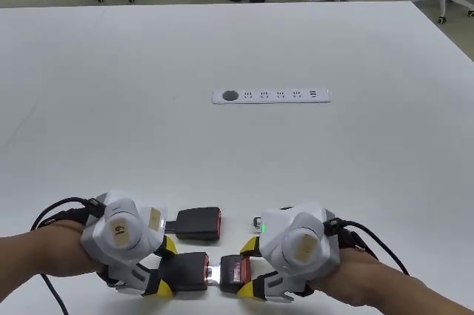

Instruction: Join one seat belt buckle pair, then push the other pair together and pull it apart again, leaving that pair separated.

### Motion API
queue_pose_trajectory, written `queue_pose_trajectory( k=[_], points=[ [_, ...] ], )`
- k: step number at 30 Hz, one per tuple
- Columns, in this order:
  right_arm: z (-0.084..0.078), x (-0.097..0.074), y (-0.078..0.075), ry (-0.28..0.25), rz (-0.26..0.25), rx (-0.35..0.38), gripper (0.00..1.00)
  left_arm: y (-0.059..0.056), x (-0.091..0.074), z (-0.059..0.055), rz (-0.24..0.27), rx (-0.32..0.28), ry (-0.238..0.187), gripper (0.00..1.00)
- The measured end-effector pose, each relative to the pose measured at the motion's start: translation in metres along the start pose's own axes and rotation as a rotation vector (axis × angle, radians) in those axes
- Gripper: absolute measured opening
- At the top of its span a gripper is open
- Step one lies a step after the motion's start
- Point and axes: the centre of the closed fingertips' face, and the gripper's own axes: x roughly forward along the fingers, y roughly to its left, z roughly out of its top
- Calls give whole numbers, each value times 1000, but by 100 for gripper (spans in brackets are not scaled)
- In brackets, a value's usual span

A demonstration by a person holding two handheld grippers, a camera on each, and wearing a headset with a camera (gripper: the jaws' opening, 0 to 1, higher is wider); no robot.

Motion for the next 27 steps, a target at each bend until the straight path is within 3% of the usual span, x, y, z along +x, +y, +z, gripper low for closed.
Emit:
queue_pose_trajectory(
  k=[13, 15, 17, 20, 22, 27],
  points=[
    [1, 1, 0, 3, 2, 5, 26, 0, 0, -1, -1, 1, -3, 32],
    [7, 5, 3, -21, 7, 42, 26, 0, 1, 1, -2, 4, 2, 32],
    [9, 9, 3, -4, 4, 2, 26, -2, 1, 2, -1, 6, 9, 32],
    [10, 8, 1, 2, -6, 3, 26, -4, 0, 0, -8, 1, 30, 32],
    [9, 6, 2, 3, 1, 3, 26, -3, -1, 0, -3, 3, 13, 32],
    [10, 6, 4, -2, -3, 5, 26, -1, -1, 1, -6, 8, 21, 32]
  ],
)
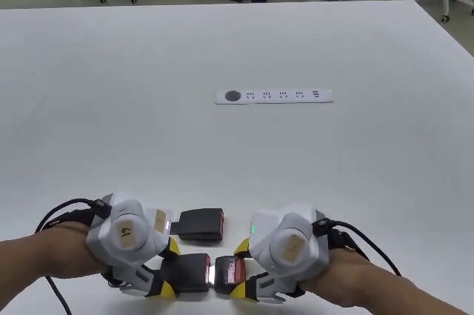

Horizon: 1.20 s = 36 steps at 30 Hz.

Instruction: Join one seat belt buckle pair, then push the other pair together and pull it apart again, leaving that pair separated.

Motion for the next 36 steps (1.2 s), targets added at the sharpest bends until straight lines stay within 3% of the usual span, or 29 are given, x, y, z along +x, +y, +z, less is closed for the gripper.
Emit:
queue_pose_trajectory(
  k=[11, 17, 21, 23, 27, 30, 36],
  points=[
    [0, 0, -1, -26, 6, -22, 27, 1, -1, -2, 1, 14, -10, 32],
    [0, 2, -1, -22, 2, 8, 27, 3, 1, -1, -7, 8, 16, 32],
    [-1, 2, -2, -32, 7, -12, 27, 3, 0, -3, -18, 18, -11, 32],
    [-1, 2, -3, -35, 6, -9, 27, -2, 2, 2, -13, 26, -12, 32],
    [-1, 4, -3, -13, 5, -6, 28, 1, 1, 2, -6, 21, 2, 32],
    [-2, 2, -2, -21, 9, 3, 28, 1, 1, 0, -5, 18, -10, 33],
    [-3, 3, -2, -15, -5, -33, 30, 0, 2, 1, 4, 21, 3, 34]
  ],
)
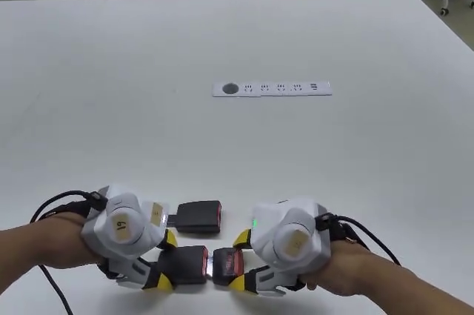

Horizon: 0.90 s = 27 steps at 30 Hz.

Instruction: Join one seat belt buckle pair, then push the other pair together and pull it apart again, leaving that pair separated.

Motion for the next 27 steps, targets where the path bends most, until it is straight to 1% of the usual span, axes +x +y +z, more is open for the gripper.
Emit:
queue_pose_trajectory(
  k=[3, 5, 6, 12, 14, 17, 20, 23, 27],
  points=[
    [-1, 1, 0, 13, -4, -1, 31, 0, 0, 0, 4, 3, 7, 34],
    [-3, 2, 2, 26, 0, -1, 33, 1, 0, 1, 7, 17, 11, 35],
    [-3, 2, 3, 30, 1, -2, 34, 3, -1, -2, 12, 16, 13, 35],
    [-2, -2, 1, 31, -5, 4, 37, 5, -3, -6, 37, -5, 27, 38],
    [-1, -5, 1, 33, -3, 6, 38, 5, -6, -7, 44, -21, 17, 39],
    [1, -9, 0, 35, -7, 4, 39, 8, -13, -3, 64, -45, -6, 40],
    [2, -12, -1, 39, -8, 1, 41, 8, -18, 1, 75, -53, -10, 41],
    [5, -17, -3, 42, -14, -7, 42, 11, -23, 5, 87, -66, -25, 42],
    [8, -22, -7, 43, -23, -11, 43, 10, -31, 13, 94, -70, -37, 45]
  ],
)
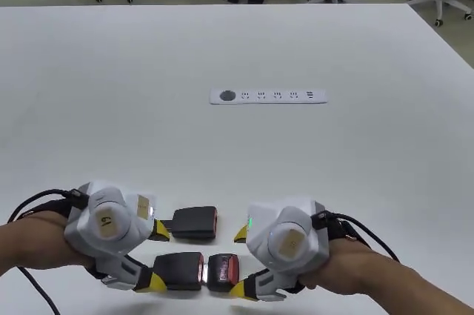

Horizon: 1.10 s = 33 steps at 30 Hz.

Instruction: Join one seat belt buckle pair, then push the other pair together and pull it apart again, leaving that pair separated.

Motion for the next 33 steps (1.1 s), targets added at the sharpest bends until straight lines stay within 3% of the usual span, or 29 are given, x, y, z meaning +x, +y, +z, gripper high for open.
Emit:
queue_pose_trajectory(
  k=[9, 12, 14, 16, 24, 29, 31, 33],
  points=[
    [0, -13, -14, 3, -30, 1, 45, 7, -9, 9, 18, -16, -19, 46],
    [-1, -18, -21, 3, -44, 4, 46, 18, -10, 6, 32, -22, -26, 46],
    [-2, -21, -24, 5, -51, 5, 47, 18, -14, 15, 40, -24, -28, 46],
    [-2, -26, -28, 5, -60, 8, 47, 27, -13, 10, 49, -24, -29, 47],
    [-12, -38, -45, 12, -92, 14, 50, 50, -11, 18, 75, -12, -27, 49],
    [-19, -44, -53, 15, -106, 22, 51, 57, -8, 27, 75, -6, -24, 52],
    [-24, -47, -59, 18, -116, 26, 52, 65, -3, 23, 73, -5, -20, 53],
    [-29, -49, -64, 22, -130, 28, 52, 65, -1, 24, 69, -4, -15, 54]
  ],
)
